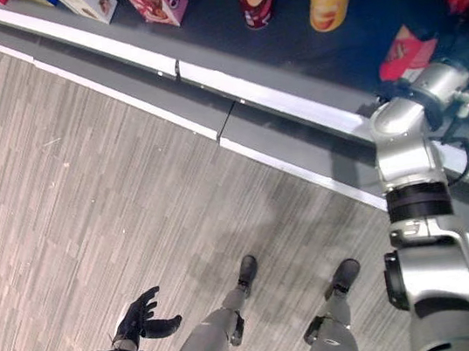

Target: Put the goods on the table back onto the shelves and tidy them up.

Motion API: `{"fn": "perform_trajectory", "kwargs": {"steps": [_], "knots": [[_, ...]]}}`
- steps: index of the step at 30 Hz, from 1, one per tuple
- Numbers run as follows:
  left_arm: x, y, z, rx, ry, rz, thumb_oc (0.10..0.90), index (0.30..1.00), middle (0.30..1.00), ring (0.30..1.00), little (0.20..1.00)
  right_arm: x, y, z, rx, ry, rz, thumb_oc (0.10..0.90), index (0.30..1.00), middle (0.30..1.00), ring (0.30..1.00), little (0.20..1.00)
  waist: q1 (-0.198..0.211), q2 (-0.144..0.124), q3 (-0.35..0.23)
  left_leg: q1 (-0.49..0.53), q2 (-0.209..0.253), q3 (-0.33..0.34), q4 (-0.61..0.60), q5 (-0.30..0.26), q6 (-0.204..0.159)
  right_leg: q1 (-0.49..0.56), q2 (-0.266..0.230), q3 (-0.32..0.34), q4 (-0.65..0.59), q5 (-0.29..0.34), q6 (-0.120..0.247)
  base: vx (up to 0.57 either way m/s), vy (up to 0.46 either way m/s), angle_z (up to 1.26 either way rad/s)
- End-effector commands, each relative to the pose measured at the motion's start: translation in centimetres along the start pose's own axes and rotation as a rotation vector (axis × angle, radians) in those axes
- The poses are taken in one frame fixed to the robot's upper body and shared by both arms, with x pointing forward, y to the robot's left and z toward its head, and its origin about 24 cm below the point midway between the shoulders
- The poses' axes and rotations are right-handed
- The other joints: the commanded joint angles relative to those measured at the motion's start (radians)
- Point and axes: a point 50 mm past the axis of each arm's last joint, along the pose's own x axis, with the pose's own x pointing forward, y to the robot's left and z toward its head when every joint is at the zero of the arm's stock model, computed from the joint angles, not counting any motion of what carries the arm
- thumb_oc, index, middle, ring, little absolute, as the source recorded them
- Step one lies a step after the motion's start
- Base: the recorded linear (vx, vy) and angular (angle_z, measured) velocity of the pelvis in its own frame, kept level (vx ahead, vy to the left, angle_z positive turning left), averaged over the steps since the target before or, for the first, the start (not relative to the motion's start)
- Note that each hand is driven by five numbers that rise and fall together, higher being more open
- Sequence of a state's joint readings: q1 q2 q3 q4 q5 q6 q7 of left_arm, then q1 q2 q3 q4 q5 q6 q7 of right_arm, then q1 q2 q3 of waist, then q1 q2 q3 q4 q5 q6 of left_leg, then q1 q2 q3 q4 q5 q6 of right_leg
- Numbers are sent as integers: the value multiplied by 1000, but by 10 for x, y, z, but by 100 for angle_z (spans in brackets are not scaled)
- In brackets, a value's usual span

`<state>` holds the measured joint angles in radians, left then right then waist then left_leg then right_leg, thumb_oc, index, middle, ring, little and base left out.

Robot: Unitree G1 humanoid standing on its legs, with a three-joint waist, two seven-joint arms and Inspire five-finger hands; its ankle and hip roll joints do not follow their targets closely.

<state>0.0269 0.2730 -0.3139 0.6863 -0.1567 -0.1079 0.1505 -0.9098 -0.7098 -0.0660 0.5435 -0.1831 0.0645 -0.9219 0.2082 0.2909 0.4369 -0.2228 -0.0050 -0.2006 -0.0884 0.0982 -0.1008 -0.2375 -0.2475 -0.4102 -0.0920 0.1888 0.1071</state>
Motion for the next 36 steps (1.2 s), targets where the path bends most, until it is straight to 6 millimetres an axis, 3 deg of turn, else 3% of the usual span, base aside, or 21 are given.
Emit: {"fn": "perform_trajectory", "kwargs": {"steps": [1,2,3,4,6,22,26,29,30,32,33,36], "knots": [[-3,25,-3,129,-18,48,800,900,900,900,900,44,-31,56,77,-268,-173,400,300,300,300,300,31,-2,-75,-56,19,-16,1,-24,2,-33,-83,67,216,-198,79,0,0,0],[-3,25,-3,133,-18,51,800,900,900,900,900,44,-30,57,86,-269,-168,400,300,300,300,300,31,-2,-74,-55,20,-17,1,-25,3,-34,-84,69,218,-198,79,0,0,0],[-3,25,-3,133,-18,51,800,900,900,900,900,44,-30,57,87,-269,-168,428,342,342,342,342,31,-2,-74,-55,20,-16,1,-25,3,-35,-84,69,219,-198,79,0,0,0],[-3,26,-3,135,-17,50,800,900,900,900,900,45,-30,58,93,-266,-164,587,580,580,580,580,31,-3,-75,-53,19,-15,1,-27,3,-35,-84,71,220,-198,79,0,0,0],[-3,26,-3,136,-17,52,800,900,900,900,900,44,-29,59,101,-263,-160,800,900,900,900,900,31,-3,-74,-51,19,-12,1,-28,5,-37,-84,74,222,-200,79,0,0,0],[-2,23,-2,133,-19,50,800,900,900,900,900,32,-20,49,124,-204,-136,800,900,900,900,900,23,-17,-67,-42,22,-15,3,-36,9,-25,-83,77,223,-204,79,0,0,0],[0,21,-6,140,17,48,800,900,900,900,900,1,-11,37,89,-240,-43,800,900,900,900,900,7,-79,-94,-22,36,-4,7,-47,5,23,-63,67,178,-190,79,4,-7,2],[1,22,-6,121,26,48,800,900,900,900,900,-13,-9,27,91,-219,-10,800,900,900,900,900,4,-106,-109,-13,40,-3,7,-52,4,47,-58,54,156,-178,81,26,-13,12],[1,24,-7,95,43,58,800,900,900,900,900,-34,-5,16,83,-200,52,800,900,900,900,900,-7,-135,-129,2,49,4,6,-58,2,72,-55,48,137,-169,82,86,0,4],[0,29,-13,92,71,72,800,900,900,900,900,-54,-3,4,70,-179,111,800,900,900,900,900,-18,-166,-154,18,50,13,4,-61,7,96,-53,43,112,-150,84,116,45,-1],[-3,33,-19,92,95,81,800,900,900,900,900,-76,-2,-6,57,-165,190,800,900,900,900,900,-30,-197,-178,46,53,30,5,-75,12,119,-49,46,93,-137,85,123,85,-6],[-7,39,-28,84,130,99,800,900,900,900,900,-113,-1,-22,52,-122,357,800,900,900,900,900,-54,-243,-212,97,62,67,6,-97,17,153,-41,64,65,-121,88,119,80,-30]]}}
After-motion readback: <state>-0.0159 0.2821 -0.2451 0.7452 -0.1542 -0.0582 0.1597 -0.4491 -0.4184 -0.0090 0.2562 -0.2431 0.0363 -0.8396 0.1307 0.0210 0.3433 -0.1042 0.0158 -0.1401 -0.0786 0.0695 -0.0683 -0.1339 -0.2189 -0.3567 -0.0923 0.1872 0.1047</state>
